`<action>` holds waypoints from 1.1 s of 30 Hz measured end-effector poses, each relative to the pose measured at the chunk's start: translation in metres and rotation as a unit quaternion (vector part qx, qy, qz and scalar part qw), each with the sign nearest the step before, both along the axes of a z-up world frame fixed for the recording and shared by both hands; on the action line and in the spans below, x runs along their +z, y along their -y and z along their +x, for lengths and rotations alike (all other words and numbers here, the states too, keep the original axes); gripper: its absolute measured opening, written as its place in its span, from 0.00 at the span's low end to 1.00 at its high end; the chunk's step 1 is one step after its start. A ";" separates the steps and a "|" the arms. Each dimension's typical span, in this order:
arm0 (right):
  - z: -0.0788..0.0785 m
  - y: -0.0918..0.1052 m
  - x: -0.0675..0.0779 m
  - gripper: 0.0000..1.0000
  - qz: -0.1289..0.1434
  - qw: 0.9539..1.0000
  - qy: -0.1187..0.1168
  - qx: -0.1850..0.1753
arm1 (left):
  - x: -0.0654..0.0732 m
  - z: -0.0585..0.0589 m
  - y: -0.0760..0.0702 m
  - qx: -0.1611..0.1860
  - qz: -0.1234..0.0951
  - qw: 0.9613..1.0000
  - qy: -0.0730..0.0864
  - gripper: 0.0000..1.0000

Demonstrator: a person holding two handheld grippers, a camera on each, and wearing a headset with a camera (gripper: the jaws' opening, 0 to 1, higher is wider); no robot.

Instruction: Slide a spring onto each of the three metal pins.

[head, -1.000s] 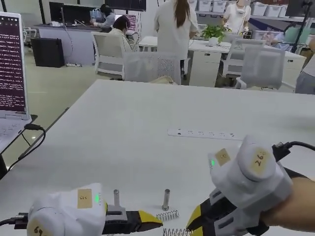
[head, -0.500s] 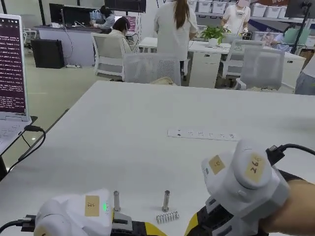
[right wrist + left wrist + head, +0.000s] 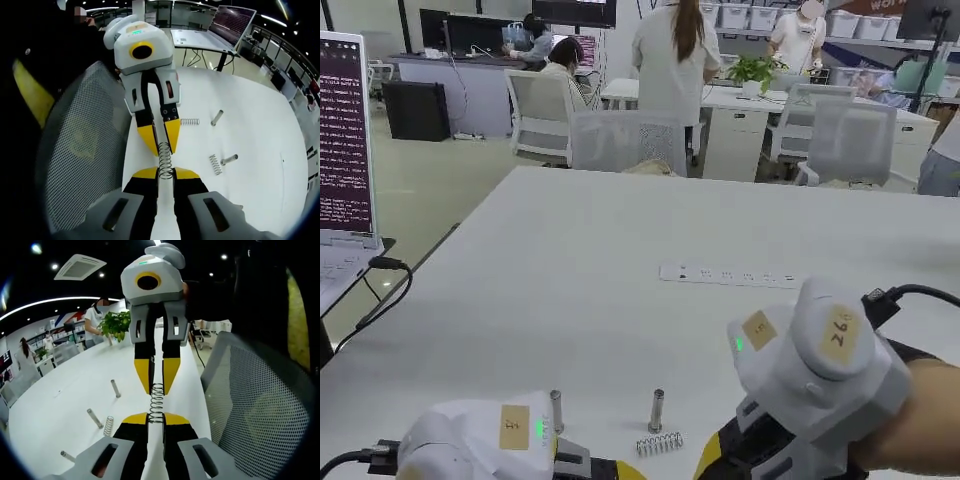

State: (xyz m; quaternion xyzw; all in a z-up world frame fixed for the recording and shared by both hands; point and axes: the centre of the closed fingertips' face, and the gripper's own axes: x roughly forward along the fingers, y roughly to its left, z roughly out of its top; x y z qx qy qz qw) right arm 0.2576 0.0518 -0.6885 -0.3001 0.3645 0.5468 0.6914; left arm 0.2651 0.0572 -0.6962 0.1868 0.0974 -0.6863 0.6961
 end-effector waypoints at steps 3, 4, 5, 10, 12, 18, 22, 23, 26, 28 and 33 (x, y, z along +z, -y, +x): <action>0.001 -0.002 0.005 0.08 0.006 1.000 0.005 0.000 | 0.001 0.000 0.000 0.000 -0.002 1.000 0.000 0.03; 0.001 -0.002 0.007 0.08 0.009 1.000 0.006 0.000 | 0.001 0.000 0.001 0.000 -0.003 1.000 0.001 0.03; 0.001 -0.004 0.009 0.08 0.012 1.000 0.007 0.000 | 0.001 0.000 0.001 0.000 -0.004 1.000 -0.001 0.03; 0.003 -0.009 0.015 0.08 0.023 1.000 0.015 0.000 | 0.002 0.002 0.000 0.004 -0.007 1.000 0.001 0.03; 0.004 -0.012 0.018 0.07 0.026 0.999 0.018 0.001 | 0.003 0.003 0.000 0.005 -0.009 1.000 -0.001 0.02; 0.005 -0.020 0.023 0.08 0.031 0.999 0.025 0.008 | 0.004 0.003 0.000 0.007 -0.013 1.000 -0.004 0.02; 0.006 -0.020 0.022 0.08 0.029 0.999 0.025 0.009 | 0.004 0.004 -0.001 0.010 -0.015 1.000 -0.006 0.02; 0.006 -0.020 0.023 0.08 0.030 0.999 0.025 0.008 | 0.004 0.005 -0.002 0.011 -0.016 1.000 -0.006 0.02; 0.007 -0.020 0.022 0.08 0.033 0.999 0.018 0.002 | 0.005 0.006 -0.002 0.012 -0.017 1.000 -0.007 0.02; 0.007 -0.020 0.020 0.08 0.035 0.999 0.015 0.001 | 0.005 0.006 -0.002 0.012 -0.019 1.000 -0.009 0.02; 0.007 -0.020 0.013 0.09 0.038 0.999 0.006 -0.004 | 0.007 0.004 -0.001 0.010 -0.024 1.000 -0.012 0.02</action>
